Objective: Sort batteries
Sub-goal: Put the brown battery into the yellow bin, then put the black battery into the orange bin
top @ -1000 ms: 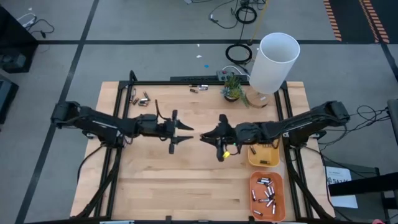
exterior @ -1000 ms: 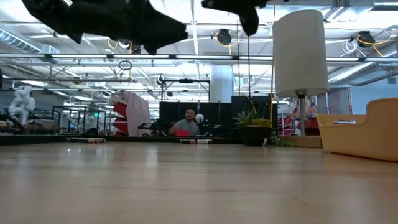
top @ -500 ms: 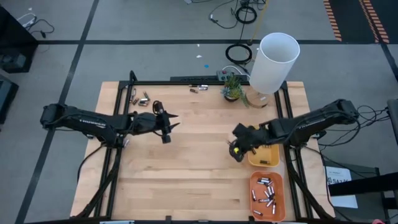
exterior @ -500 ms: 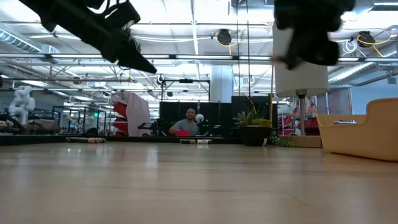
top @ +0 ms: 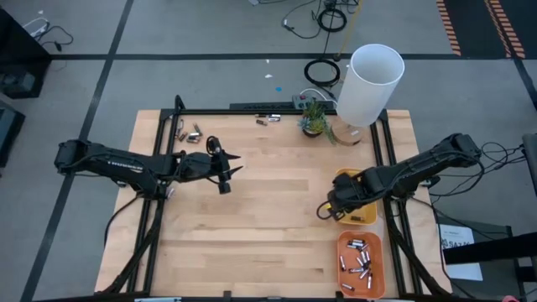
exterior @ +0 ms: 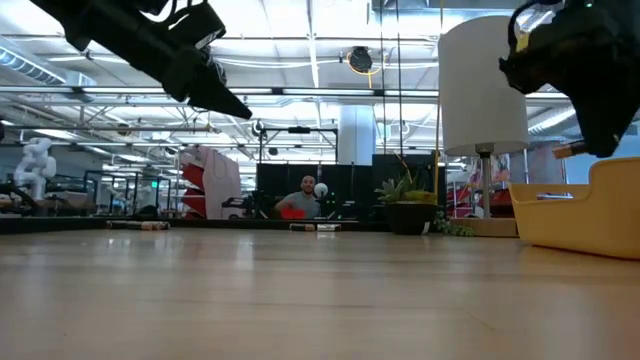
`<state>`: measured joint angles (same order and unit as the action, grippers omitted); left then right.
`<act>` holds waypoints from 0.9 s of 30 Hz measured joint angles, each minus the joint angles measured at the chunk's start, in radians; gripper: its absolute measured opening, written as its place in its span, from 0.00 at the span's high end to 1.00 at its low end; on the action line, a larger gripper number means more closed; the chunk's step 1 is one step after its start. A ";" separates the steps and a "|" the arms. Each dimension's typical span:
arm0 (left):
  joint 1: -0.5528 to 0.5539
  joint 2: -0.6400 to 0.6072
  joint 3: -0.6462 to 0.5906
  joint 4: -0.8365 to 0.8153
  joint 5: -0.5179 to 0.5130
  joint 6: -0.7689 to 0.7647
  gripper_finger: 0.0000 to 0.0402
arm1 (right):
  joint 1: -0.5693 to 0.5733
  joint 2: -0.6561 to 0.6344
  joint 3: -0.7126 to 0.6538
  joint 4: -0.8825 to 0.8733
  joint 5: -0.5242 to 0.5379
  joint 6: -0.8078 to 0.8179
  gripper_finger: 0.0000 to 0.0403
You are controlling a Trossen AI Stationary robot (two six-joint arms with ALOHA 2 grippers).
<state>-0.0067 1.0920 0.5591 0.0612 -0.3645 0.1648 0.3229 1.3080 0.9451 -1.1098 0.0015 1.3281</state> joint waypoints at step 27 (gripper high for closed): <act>-0.028 0.000 0.000 -0.008 0.090 -0.062 0.60 | 0.000 0.121 -0.002 -0.161 0.048 -0.041 0.63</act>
<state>-0.0343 1.0924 0.5591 0.0536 -0.2749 0.1030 0.3225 1.4292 0.9432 -1.2712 0.0490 1.2872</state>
